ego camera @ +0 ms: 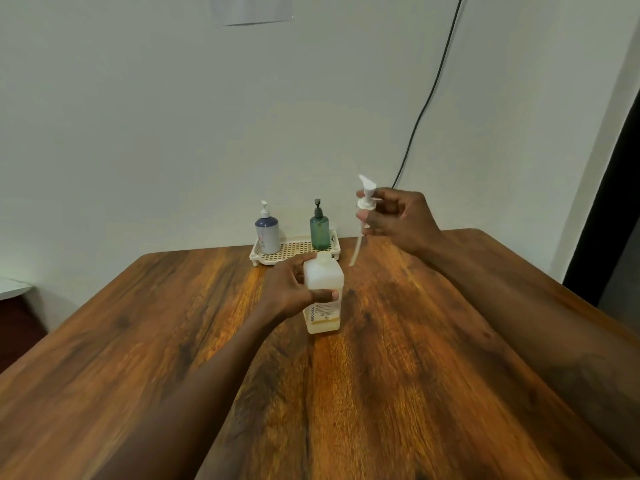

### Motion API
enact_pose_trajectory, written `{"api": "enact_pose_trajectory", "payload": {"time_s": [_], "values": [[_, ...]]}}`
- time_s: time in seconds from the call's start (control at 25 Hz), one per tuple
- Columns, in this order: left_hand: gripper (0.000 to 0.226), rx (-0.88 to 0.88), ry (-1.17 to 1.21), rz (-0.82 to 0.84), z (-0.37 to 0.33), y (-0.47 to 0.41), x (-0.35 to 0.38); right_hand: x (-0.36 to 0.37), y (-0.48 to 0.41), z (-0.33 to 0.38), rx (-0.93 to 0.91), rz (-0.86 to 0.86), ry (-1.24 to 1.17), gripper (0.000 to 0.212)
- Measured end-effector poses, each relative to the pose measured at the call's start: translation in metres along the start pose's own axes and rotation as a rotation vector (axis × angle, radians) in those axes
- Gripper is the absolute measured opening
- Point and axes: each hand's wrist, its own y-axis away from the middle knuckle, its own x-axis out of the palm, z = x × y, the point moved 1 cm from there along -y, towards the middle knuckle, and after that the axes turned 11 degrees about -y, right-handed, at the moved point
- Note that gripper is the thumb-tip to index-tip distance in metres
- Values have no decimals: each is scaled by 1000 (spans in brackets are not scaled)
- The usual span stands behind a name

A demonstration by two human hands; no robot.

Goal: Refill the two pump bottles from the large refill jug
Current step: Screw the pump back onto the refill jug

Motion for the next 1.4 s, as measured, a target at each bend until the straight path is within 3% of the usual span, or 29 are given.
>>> {"api": "enact_pose_trajectory", "payload": {"time_s": [0.12,0.28,0.84,1.2,1.4], "values": [[91,-33,-85,-5,-2,-5,0,14,-4,26,-41,3,-157,38],[90,-70,-154,7,0,-6,0,25,-6,40,-112,3,-170,36],[90,-51,-95,15,4,4,-16,35,-6,47,-41,10,-249,35],[85,81,-2,-66,-21,14,-23,49,0,37,4,99,-187,33],[77,169,104,-95,-45,18,-38,53,3,16,54,187,-23,31]]}}
